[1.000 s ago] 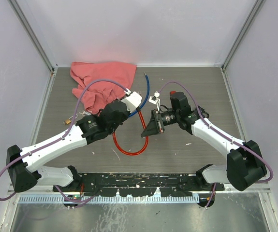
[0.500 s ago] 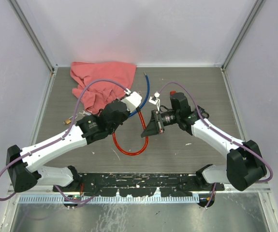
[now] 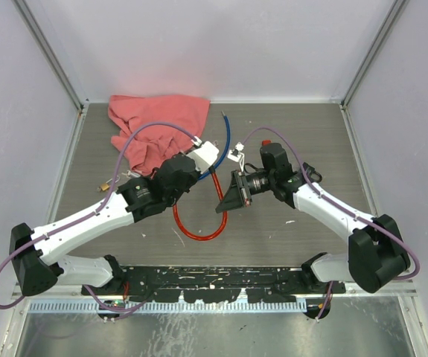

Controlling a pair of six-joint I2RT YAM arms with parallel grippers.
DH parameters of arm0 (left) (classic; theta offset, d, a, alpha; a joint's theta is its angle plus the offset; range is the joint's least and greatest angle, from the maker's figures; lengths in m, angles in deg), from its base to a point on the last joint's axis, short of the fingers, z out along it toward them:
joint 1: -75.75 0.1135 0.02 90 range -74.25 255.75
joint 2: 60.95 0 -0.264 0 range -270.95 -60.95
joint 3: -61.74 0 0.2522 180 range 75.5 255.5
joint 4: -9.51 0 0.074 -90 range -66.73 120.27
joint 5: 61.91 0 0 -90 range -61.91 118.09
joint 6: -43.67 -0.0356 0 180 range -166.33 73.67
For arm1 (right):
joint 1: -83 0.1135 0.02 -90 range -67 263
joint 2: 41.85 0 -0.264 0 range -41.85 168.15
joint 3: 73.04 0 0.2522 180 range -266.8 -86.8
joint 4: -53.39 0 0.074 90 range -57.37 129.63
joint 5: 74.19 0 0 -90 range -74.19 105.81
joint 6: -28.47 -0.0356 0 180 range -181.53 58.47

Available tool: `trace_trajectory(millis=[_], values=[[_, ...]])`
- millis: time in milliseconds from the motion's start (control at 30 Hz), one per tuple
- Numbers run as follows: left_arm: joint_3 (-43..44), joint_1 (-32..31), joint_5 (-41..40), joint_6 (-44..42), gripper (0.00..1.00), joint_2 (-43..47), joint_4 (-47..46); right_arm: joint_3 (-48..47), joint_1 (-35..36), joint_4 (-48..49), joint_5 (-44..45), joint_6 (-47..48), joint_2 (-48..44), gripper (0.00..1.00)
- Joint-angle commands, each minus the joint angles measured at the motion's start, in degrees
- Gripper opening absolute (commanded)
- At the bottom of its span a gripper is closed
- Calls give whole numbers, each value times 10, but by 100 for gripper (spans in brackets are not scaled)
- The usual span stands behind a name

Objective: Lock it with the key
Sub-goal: Lock the lock.

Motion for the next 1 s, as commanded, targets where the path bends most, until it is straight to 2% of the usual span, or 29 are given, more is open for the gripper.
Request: trace_trajectory(millis=[0,533,967], values=[[1,-3,4,2,0,8,-56,-15,9,36,-49,-16,-3,1],[-22,-20,-7,-46,0,15,-53,-27,-3,73,-61,-103,10,1],[-25,-27,-27,-105,0,17,-4,-41,-3,100,-82,-166,-22,1]])
